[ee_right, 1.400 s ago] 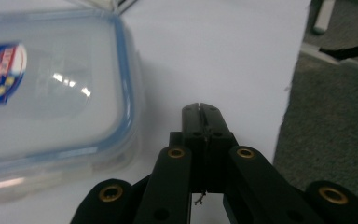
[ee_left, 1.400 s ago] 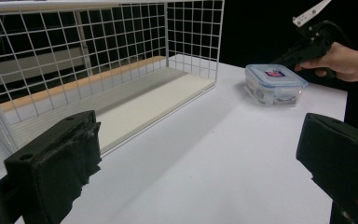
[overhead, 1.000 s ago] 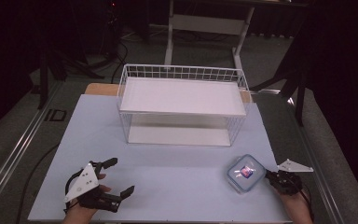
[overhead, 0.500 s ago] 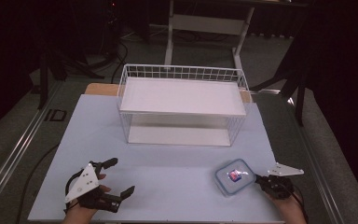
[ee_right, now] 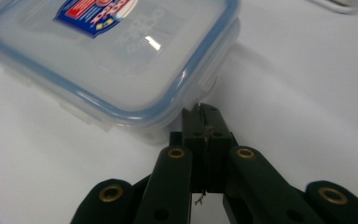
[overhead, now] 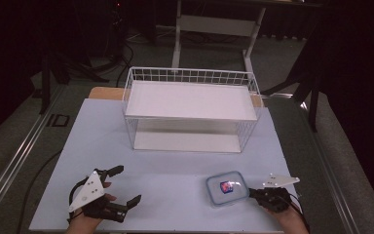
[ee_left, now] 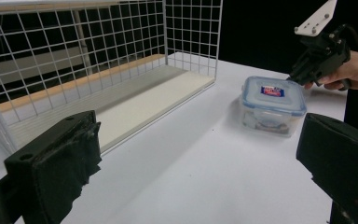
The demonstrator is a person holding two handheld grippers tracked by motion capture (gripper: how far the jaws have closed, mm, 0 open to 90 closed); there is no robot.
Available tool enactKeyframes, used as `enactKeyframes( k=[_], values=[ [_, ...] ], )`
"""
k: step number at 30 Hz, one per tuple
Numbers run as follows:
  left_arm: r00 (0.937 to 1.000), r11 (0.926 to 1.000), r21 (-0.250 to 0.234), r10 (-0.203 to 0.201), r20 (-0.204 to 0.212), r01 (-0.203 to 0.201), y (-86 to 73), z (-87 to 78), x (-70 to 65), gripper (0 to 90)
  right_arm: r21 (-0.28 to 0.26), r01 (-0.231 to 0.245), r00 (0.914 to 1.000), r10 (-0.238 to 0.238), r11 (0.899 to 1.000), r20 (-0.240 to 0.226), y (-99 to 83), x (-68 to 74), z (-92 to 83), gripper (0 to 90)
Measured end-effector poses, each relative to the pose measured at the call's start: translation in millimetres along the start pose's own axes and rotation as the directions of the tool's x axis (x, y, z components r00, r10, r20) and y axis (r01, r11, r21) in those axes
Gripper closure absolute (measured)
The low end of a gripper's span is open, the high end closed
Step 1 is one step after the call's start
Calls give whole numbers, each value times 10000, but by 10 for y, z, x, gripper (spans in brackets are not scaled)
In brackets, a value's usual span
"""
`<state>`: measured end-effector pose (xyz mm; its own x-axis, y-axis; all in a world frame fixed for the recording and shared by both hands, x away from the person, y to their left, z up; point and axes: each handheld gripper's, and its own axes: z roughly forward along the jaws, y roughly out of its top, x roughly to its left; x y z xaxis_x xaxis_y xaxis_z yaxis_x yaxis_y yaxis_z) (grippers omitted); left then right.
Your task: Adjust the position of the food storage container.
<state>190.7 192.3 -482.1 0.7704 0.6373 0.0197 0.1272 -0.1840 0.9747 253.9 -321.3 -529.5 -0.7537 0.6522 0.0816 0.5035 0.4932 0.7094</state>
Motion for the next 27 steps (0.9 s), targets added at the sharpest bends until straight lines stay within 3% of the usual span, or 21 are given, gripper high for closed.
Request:
enactKeyframes(
  k=[7, 19, 27],
  values=[
    [10000, 10000, 47, -13, -17, 13, -5, 8, 0, 5, 311, 730, 9957, -710, 9968, -601, 141, 213, 129, 900],
    [10000, 9999, 107, -39, 21, 38, -11, 13, 0, 5, 270, 992, 9843, -941, 9947, -1491, 366, 420, 356, 900],
    [10000, 9998, 179, -40, 20, 40, -13, 26, 0, 5, 119, 1490, 9703, -1439, 9888, -1944, 547, 609, 551, 900]
  ],
)
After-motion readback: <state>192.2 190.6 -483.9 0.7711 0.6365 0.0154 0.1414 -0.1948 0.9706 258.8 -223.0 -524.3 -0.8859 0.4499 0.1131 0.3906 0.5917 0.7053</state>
